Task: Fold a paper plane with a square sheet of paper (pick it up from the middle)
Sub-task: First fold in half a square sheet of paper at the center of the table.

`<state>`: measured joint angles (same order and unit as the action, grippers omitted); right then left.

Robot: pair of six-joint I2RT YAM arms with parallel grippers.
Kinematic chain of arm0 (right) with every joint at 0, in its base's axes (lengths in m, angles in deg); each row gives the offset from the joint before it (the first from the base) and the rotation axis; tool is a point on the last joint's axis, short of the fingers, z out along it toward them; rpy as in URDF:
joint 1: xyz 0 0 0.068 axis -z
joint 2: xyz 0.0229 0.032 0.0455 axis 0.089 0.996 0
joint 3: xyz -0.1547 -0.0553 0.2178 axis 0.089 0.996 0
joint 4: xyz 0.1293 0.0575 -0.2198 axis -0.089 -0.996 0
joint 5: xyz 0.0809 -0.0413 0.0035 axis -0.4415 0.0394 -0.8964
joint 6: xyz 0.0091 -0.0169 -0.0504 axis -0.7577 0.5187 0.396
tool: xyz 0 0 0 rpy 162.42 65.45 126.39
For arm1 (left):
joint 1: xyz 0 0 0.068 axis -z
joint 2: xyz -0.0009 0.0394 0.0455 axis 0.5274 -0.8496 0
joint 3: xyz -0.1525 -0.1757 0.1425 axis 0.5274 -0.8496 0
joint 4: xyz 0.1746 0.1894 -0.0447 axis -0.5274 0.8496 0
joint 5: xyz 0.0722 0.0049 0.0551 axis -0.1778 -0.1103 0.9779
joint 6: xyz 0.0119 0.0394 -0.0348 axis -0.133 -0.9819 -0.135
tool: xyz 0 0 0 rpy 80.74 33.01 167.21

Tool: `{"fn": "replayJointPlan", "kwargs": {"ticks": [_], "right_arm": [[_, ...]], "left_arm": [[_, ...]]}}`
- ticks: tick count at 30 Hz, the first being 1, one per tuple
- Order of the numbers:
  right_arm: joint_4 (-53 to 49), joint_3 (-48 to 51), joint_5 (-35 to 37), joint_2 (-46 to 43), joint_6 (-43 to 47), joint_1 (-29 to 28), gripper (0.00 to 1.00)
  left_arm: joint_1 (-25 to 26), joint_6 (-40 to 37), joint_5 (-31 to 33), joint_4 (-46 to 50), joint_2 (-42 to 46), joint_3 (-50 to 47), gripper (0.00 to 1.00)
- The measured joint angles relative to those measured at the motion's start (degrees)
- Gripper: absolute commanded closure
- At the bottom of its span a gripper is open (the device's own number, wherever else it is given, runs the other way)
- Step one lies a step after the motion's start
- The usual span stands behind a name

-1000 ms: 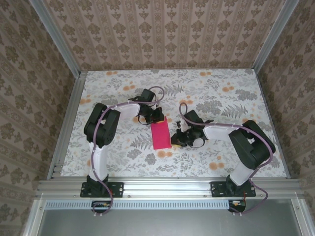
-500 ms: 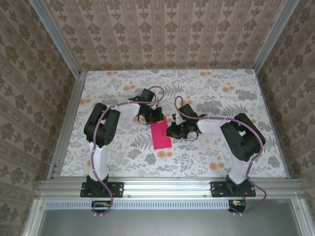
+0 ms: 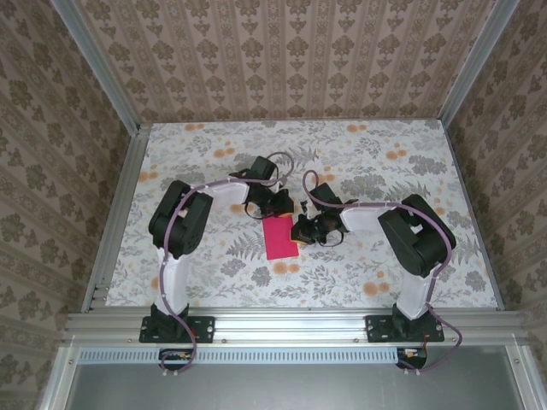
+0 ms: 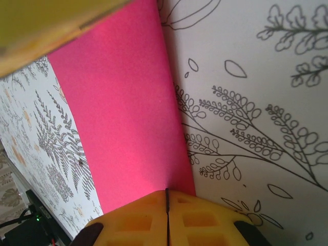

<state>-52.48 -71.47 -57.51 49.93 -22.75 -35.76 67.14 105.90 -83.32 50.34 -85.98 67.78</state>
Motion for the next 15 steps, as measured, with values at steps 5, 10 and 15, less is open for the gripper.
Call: {"fn": "replayJointPlan", "kwargs": {"ticks": [5, 10, 15], "right_arm": [[0.0, 0.0, 0.0, 0.0, -0.2, 0.0, 0.91], [-0.1, 0.0, 0.1, 0.0, -0.4, 0.0, 0.92], [0.6, 0.5, 0.1, 0.0, -0.4, 0.0, 0.92]], "left_arm": [[0.8, 0.6, -0.7, -1.3, 0.0, -1.0, 0.92], [0.2, 0.8, -0.6, -1.4, 0.0, -1.9, 0.93], [-1.3, 0.8, -0.8, -1.8, 0.0, -2.6, 0.93]]}}
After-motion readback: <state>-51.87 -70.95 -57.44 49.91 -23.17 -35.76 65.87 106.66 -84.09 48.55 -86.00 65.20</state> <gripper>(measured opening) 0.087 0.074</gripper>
